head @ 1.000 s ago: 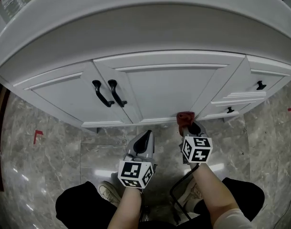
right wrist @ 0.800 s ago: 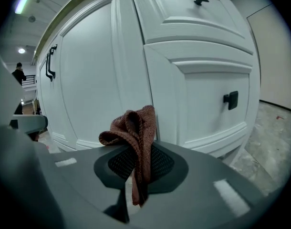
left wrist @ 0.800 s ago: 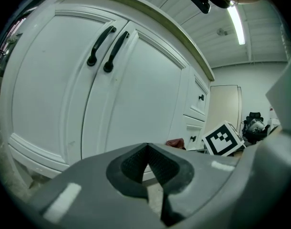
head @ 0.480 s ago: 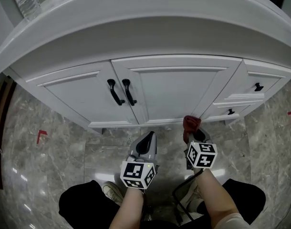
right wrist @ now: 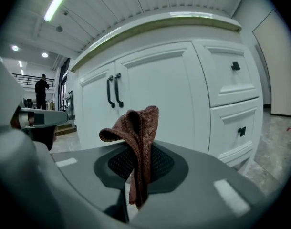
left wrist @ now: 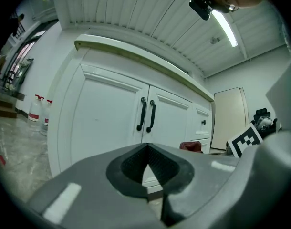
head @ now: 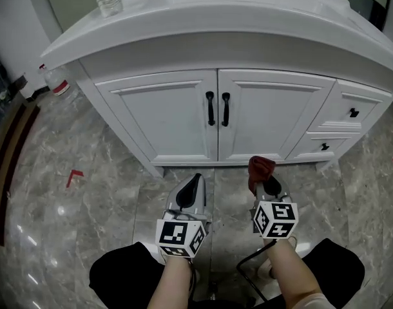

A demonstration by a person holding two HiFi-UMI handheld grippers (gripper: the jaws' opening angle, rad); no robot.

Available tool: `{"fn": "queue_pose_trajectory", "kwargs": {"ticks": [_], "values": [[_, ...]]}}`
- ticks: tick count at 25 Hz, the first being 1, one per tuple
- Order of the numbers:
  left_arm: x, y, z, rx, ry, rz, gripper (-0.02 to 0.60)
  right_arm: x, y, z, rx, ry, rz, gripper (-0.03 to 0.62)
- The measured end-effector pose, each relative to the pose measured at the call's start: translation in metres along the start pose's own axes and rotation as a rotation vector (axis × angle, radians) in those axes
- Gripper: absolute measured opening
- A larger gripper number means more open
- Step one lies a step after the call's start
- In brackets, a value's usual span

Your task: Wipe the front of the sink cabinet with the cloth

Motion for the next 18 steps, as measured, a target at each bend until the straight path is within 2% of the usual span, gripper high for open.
{"fn": "queue_pose_trajectory", "kwargs": {"ticks": [7, 15, 18], "values": [[-0.002, 0.031, -0.070, -0.072, -0.006, -0.010, 0.000, 0.060, 0.003, -0.071, -0.057, 0.032, -0.046, 0.078], [-0.022, 0.034, -0.130, -0.083, -0.034, -0.016, 0.000, 0.092, -0.012, -0.135, -0.074, 0.037, -0.117, 0.078], [-0.027, 0.034, -0.139, -0.089, -0.048, 0.008, 0.000, 0.100, -0.015, -0.147, -0.088, 0.044, -0.135, 0.078]]}}
Point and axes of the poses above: the fingertips, and each gripper's own axes: z forward along the fingers, x to its left, y out of its top, the point moved 8 cm from there along -z, backward along the fingers, and after that the axes turned 14 degrees about z, right-handed, at the moved point
